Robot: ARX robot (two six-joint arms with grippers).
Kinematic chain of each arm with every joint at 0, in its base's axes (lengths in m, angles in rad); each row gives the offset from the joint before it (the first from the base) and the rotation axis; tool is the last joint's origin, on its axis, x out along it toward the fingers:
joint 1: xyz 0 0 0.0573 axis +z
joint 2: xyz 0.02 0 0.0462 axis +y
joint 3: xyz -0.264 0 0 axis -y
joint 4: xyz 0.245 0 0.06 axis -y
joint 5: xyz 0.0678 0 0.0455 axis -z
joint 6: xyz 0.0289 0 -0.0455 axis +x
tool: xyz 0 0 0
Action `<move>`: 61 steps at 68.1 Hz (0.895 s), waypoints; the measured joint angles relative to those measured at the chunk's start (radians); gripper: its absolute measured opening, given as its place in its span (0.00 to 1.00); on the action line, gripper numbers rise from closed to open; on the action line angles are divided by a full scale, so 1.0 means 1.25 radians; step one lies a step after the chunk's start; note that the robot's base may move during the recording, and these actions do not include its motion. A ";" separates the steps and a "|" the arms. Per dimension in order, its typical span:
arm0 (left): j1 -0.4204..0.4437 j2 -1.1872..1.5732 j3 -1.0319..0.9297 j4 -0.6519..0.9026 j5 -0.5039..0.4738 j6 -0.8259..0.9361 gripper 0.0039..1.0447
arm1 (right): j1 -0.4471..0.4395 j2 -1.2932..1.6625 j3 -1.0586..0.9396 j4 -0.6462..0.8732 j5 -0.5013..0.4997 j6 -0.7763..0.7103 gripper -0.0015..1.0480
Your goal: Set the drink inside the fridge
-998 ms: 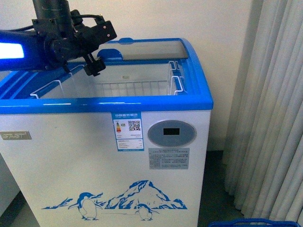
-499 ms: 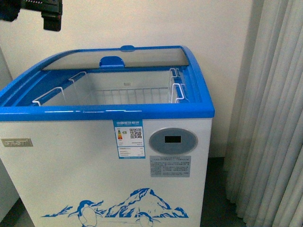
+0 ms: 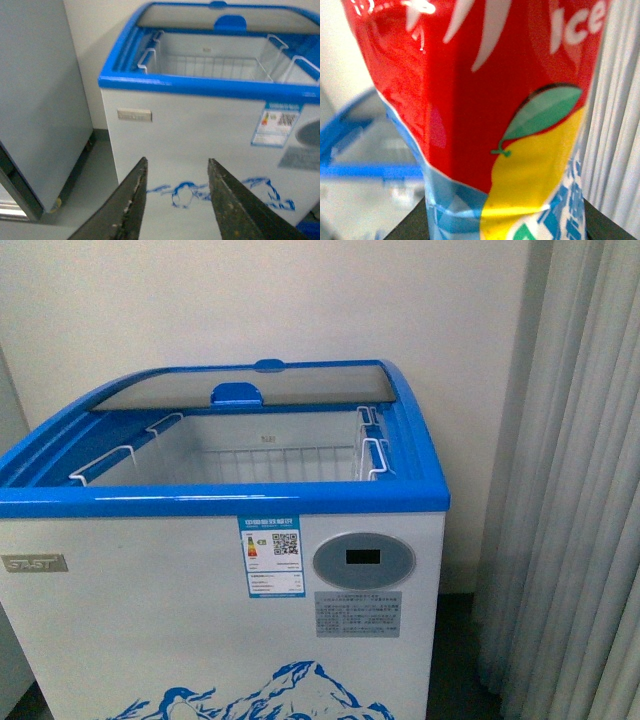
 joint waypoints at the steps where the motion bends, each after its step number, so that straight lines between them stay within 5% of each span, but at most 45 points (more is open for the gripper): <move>1: 0.000 -0.012 -0.008 -0.003 0.000 0.000 0.32 | 0.000 0.015 0.016 -0.030 0.000 -0.009 0.38; 6: -0.001 -0.066 -0.024 -0.013 0.000 0.002 0.22 | 0.008 0.134 0.089 -0.138 -0.001 -0.098 0.38; 15: 0.001 -0.121 -0.026 -0.030 0.000 0.000 0.02 | 0.046 0.338 0.188 -0.045 0.071 -0.278 0.38; 39: 0.001 -0.209 -0.066 -0.071 -0.001 0.005 0.02 | 0.226 0.936 0.693 0.043 0.276 -0.739 0.38; 61: 0.001 -0.276 -0.073 -0.130 0.000 0.005 0.02 | 0.323 1.257 1.008 0.020 0.329 -0.778 0.38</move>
